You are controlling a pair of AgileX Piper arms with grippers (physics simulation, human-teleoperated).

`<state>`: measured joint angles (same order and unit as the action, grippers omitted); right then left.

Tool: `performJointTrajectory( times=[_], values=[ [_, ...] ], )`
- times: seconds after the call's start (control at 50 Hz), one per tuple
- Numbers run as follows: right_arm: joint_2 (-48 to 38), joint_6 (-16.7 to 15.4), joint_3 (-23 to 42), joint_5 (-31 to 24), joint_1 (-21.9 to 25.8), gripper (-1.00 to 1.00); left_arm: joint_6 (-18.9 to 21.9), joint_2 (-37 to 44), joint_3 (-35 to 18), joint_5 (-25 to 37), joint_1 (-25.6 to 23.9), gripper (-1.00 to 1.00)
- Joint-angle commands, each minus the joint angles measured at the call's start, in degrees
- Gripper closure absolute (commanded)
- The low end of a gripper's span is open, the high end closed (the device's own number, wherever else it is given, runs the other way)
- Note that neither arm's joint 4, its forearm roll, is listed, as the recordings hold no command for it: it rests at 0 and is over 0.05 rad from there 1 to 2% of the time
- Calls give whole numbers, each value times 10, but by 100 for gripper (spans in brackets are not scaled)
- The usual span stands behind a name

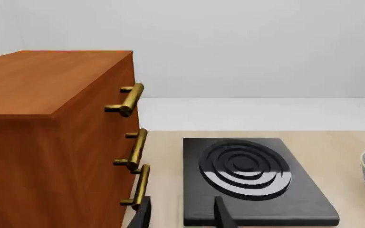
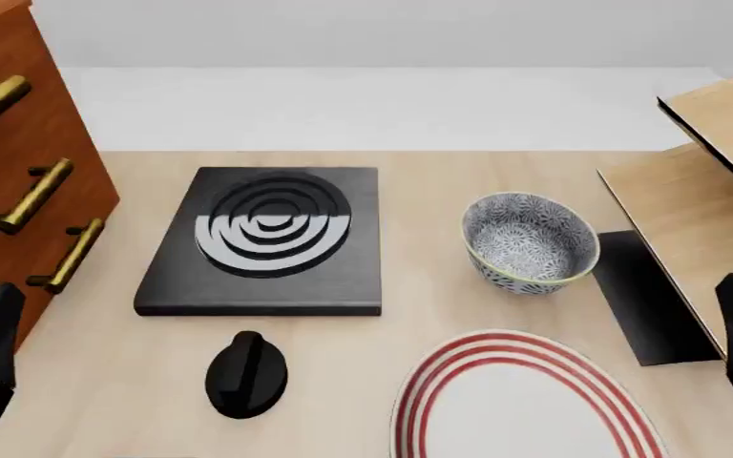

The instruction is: Pick up the cream cheese and put it in the bowl.

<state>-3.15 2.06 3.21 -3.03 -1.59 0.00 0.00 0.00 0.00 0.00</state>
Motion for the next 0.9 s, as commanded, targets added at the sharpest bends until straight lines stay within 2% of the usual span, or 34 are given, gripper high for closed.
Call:
performJointTrajectory(
  times=[0.02,0.14,0.28,0.4,0.42,0.46,0.56,0.58,0.62,0.68,0.78,0.8,0.82,0.9],
  values=[
    [30,-9,-28,32,22,-100,0,0,0,0,0,-100],
    [28,-20,-27,32,24,-100,0,0,0,0,0,-100],
    [29,-15,-14,20,34,-100,0,0,0,0,0,-100],
    [28,-43,28,-16,72,-100,0,0,0,0,0,-100],
    [5,-85,89,-63,151,-100,0,0,0,0,0,-100],
    [-13,-99,116,-79,188,-100,0,0,0,0,0,-100],
    [-44,-116,143,-90,226,-100,0,0,0,0,0,-100],
    [-53,-127,150,-92,237,-100,0,0,0,0,0,-100],
    [-74,-124,173,-99,254,-100,0,0,0,0,0,-100],
    [-97,-141,187,-102,282,-100,0,0,0,0,0,-100],
    [-158,-149,207,-100,349,-100,0,0,0,0,0,-100],
    [-159,-149,207,-100,349,-100,0,0,0,0,0,-100],
    [-231,-165,222,-90,422,-100,0,0,0,0,0,-100],
    [-273,-173,232,-85,455,-100,0,0,0,0,0,-100]
  ],
)
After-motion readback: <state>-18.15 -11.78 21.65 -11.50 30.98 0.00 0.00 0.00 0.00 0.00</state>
